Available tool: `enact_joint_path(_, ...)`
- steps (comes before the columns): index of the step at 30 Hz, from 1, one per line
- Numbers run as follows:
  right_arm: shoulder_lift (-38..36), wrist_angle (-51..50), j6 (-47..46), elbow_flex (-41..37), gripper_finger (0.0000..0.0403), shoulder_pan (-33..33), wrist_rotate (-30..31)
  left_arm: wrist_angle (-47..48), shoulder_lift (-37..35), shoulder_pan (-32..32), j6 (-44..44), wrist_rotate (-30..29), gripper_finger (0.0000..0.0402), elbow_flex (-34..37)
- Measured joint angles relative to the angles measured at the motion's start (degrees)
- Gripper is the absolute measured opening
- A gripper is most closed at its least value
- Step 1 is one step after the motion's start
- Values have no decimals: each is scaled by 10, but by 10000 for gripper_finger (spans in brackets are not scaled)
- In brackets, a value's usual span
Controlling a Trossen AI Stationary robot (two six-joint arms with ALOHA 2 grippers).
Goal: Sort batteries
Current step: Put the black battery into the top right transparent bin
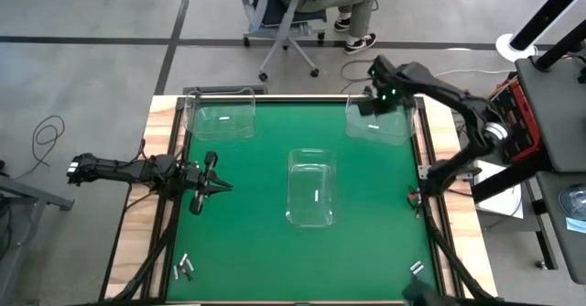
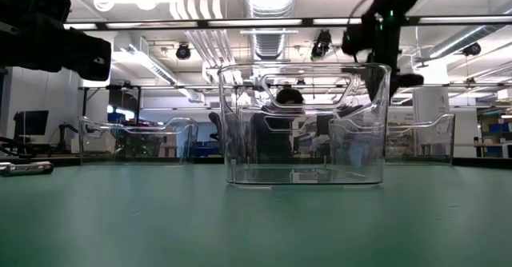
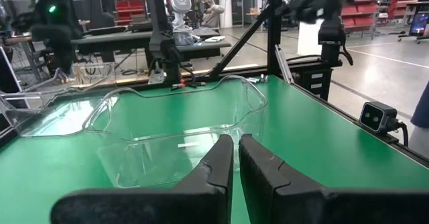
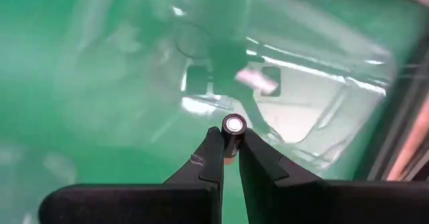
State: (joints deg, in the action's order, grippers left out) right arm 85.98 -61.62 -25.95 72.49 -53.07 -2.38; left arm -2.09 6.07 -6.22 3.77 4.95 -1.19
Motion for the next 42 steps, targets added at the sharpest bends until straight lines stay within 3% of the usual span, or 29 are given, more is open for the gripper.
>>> enact_joint_path(5,61,39,-43,-5,20,-58,-3,0,0,0,0,0,7,0)
enact_joint_path(14,126,70,-163,-26,20,-59,6,0,0,0,0,0,7,0)
enact_joint_path(27,151,137,-176,-79,40,-58,9,0,0,0,0,0,7,0)
enact_joint_path(32,137,137,-200,-91,75,-58,9,0,0,0,0,0,7,0)
enact_joint_path(37,91,131,-201,-92,136,-57,11,0,0,0,0,0,7,0)
enact_joint_path(42,-14,134,-179,-92,188,14,108,0,0,0,0,0,7,0)
